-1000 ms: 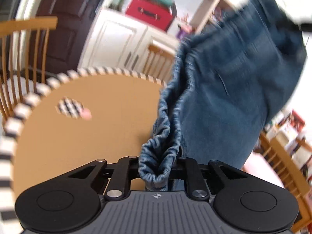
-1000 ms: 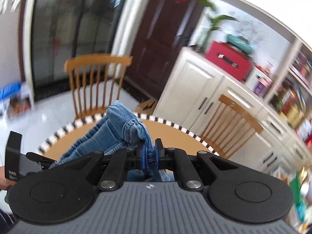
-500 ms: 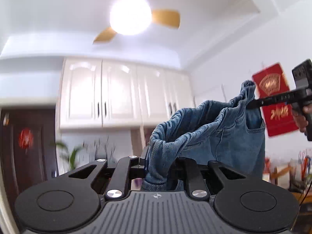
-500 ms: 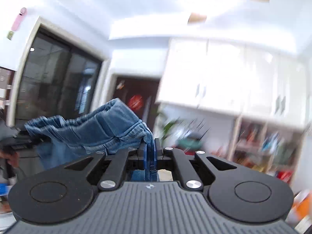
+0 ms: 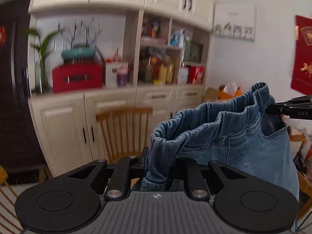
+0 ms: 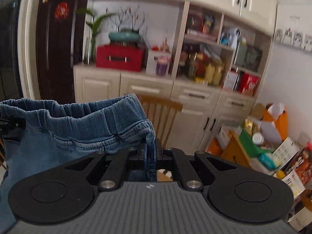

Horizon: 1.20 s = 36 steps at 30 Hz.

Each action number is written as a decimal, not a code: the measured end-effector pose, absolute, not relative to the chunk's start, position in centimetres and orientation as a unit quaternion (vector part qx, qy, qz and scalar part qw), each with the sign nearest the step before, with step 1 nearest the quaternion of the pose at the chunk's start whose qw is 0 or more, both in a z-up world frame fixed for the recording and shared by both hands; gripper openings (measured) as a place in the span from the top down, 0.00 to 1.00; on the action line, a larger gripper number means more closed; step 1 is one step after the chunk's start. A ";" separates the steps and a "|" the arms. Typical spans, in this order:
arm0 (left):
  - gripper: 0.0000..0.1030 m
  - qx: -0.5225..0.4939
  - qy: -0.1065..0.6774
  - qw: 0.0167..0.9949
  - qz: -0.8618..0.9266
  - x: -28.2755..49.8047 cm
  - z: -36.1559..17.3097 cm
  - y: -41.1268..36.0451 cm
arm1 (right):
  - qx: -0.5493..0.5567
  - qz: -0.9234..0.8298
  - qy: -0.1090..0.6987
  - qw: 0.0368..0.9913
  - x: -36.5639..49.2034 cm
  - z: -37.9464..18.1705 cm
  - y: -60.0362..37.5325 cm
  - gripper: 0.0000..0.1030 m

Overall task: Fold clothes
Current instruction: 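Lift the jeans by the waistband with both grippers, letting the legs hang, then lay the jeans flat on the table with both grippers and open them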

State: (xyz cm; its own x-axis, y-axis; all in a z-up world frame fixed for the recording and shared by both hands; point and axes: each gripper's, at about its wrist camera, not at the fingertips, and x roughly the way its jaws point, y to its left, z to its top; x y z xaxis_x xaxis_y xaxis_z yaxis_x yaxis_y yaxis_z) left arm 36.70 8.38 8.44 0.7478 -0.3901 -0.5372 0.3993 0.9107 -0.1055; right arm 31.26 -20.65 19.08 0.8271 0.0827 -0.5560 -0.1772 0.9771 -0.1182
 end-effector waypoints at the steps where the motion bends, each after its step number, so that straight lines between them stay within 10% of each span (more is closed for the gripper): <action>1: 0.83 0.005 0.314 0.928 -0.199 39.1 5.0 8.0 | -0.079 0.070 0.309 0.945 33.9 15.9 -20.7 0.95; 8: 0.83 -0.011 0.418 0.904 -0.096 57.7 -10.4 6.5 | -0.067 0.070 0.410 0.907 49.5 -2.1 -22.9 0.95; 17: 0.80 0.051 0.398 0.916 -0.029 65.6 -12.9 1.4 | -0.001 0.043 0.398 0.916 62.7 -11.6 -25.9 0.94; 21: 0.56 0.080 0.403 0.912 0.002 68.3 -16.7 0.4 | -0.003 0.019 0.412 0.911 64.9 -16.2 -25.7 0.86; 24: 0.23 0.071 0.385 0.919 0.041 68.1 -17.9 0.9 | 0.001 0.004 0.408 0.913 64.8 -18.0 -26.5 0.45; 27: 0.18 0.036 0.343 0.937 0.052 66.0 -17.5 3.4 | 0.001 -0.004 0.352 0.936 62.0 -16.7 -28.5 0.44; 29: 0.20 0.028 0.332 0.943 0.010 62.7 -16.7 5.1 | 0.014 0.009 0.318 0.948 59.3 -15.2 -30.0 0.50; 32: 0.36 0.049 0.372 0.926 -0.031 58.4 -17.5 6.3 | 0.046 0.076 0.341 0.936 55.6 -14.7 -30.6 0.87; 36: 0.39 0.066 0.394 0.917 -0.018 56.6 -21.0 6.8 | 0.036 0.091 0.424 0.900 54.6 -18.6 -27.6 0.94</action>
State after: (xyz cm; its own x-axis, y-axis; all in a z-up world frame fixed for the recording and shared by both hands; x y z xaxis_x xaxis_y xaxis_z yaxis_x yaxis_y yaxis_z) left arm 56.58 6.76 -20.97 0.6888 0.0183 -0.7247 0.0854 0.9907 0.1062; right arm 54.62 -27.55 -18.55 0.6240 0.1950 -0.7567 -0.1332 0.9807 0.1428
